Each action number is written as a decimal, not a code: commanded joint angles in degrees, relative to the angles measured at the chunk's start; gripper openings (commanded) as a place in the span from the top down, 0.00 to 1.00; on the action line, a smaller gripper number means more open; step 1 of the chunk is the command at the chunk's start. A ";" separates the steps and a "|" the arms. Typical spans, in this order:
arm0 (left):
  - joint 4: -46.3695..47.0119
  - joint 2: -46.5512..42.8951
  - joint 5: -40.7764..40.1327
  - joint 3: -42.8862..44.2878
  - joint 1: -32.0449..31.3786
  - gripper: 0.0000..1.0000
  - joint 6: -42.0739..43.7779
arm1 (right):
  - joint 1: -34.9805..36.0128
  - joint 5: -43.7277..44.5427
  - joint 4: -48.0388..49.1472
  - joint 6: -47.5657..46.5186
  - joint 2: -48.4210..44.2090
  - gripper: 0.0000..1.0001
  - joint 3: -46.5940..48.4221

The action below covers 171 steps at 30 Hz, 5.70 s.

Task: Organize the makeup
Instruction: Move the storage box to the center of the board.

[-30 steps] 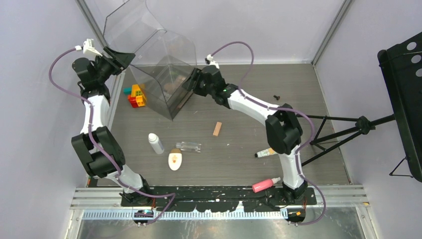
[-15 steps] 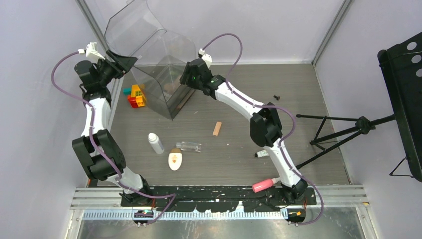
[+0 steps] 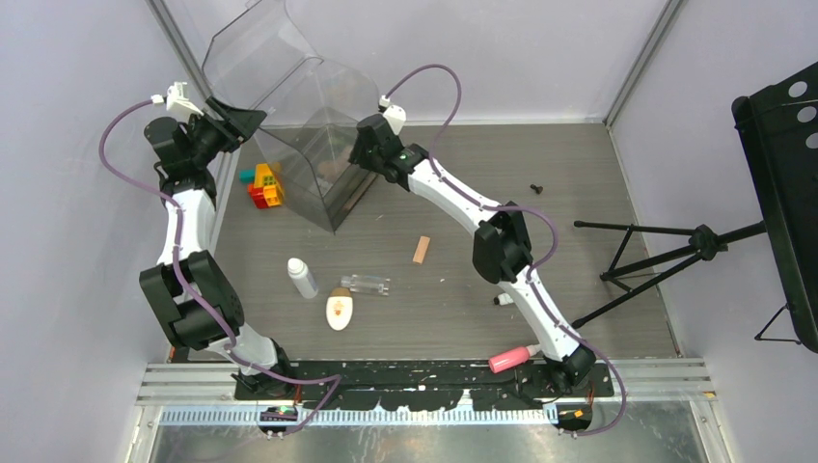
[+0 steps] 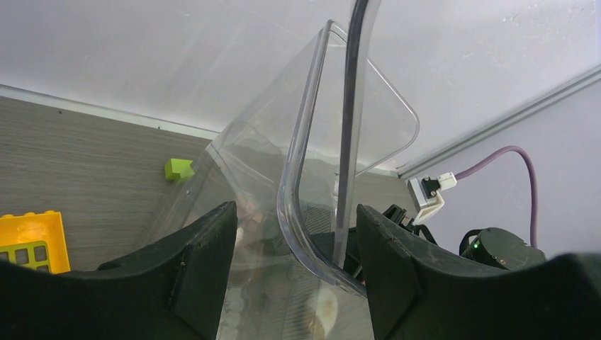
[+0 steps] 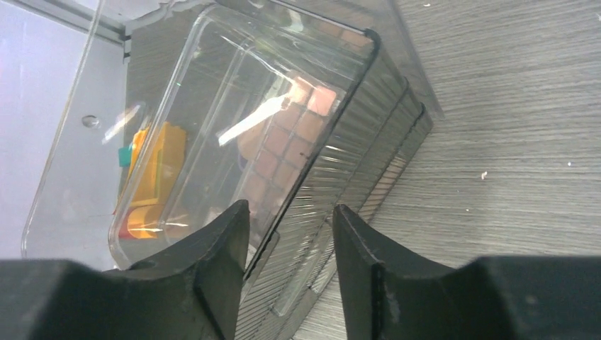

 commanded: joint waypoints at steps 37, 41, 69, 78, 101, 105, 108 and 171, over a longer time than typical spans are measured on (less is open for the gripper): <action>-9.46 -4.39 -1.95 -0.24 -5.55 0.39 6.41 | -3.08 16.28 -5.03 -11.69 -19.06 0.96 -21.91; -9.75 -4.40 -2.22 -0.10 -5.63 0.39 6.59 | -3.24 17.06 -5.26 -11.93 -20.44 0.96 -23.57; -10.38 -3.36 -2.22 0.72 -6.25 0.40 6.68 | -4.06 3.54 -14.89 -3.74 -22.27 0.53 -18.27; -10.38 -2.89 -1.97 0.93 -6.45 0.40 6.31 | -4.10 2.80 -26.70 -2.42 -14.13 0.38 -6.90; -16.55 -4.94 -4.99 1.63 -11.23 0.39 10.26 | -8.73 0.79 -13.45 -8.43 -13.39 0.34 -8.40; -20.93 -5.78 -7.86 1.64 -13.16 0.40 11.43 | -9.27 -0.28 -13.45 -9.81 -14.46 0.35 -9.12; -21.28 -6.21 -8.25 0.94 -13.24 0.43 10.35 | -9.25 -0.44 -11.79 -9.93 -18.57 0.35 -13.88; -28.17 -3.28 -12.80 3.90 -13.25 0.63 10.36 | 1.13 20.48 -35.51 0.50 -15.86 0.34 -7.96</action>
